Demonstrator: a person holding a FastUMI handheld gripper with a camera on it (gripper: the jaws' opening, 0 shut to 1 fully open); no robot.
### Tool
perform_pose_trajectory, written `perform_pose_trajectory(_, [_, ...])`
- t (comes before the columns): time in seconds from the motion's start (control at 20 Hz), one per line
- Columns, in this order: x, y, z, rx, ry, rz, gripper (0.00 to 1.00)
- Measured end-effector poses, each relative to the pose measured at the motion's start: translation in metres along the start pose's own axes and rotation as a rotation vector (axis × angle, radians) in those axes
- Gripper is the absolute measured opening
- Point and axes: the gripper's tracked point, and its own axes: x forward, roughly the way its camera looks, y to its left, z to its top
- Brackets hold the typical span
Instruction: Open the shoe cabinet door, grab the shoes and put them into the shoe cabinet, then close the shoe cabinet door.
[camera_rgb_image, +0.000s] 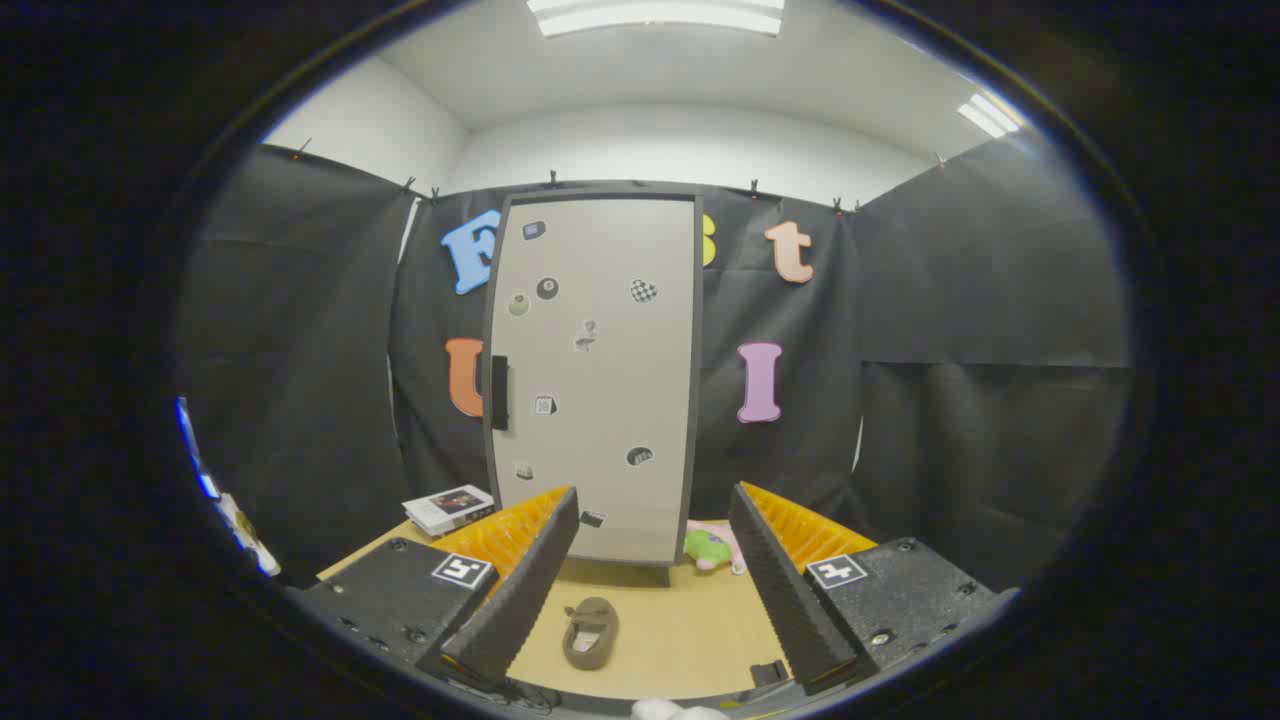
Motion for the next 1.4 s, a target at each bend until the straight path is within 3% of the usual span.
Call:
perform_pose_trajectory(0.8, [0.027, 0.019, 0.011, 0.000, -0.017, -0.048, 0.99])
perform_pose_trajectory(1.0, [0.058, 0.051, 0.016, 0.017, -0.017, -0.034, 0.99])
perform_pose_trajectory(1.4, [0.171, 0.165, 0.024, 0.084, 0.003, 0.114, 0.99])
